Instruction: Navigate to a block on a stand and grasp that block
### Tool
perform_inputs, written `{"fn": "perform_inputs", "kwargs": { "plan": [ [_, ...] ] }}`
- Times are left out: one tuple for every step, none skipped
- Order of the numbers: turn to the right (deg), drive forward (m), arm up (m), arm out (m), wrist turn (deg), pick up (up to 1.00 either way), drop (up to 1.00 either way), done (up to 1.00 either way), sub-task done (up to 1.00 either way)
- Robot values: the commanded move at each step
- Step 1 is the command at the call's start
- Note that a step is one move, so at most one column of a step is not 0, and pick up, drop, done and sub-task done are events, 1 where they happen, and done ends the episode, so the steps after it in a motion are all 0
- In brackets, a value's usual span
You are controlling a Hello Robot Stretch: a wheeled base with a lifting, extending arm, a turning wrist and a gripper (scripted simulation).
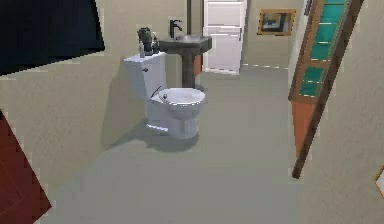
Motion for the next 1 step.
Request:
{"fn": "perform_inputs", "kwargs": {
  "plan": [
    [0.0,0.1,0.0,0.0,0.0,0.0,0.0,0.0,0.0]
  ]
}}
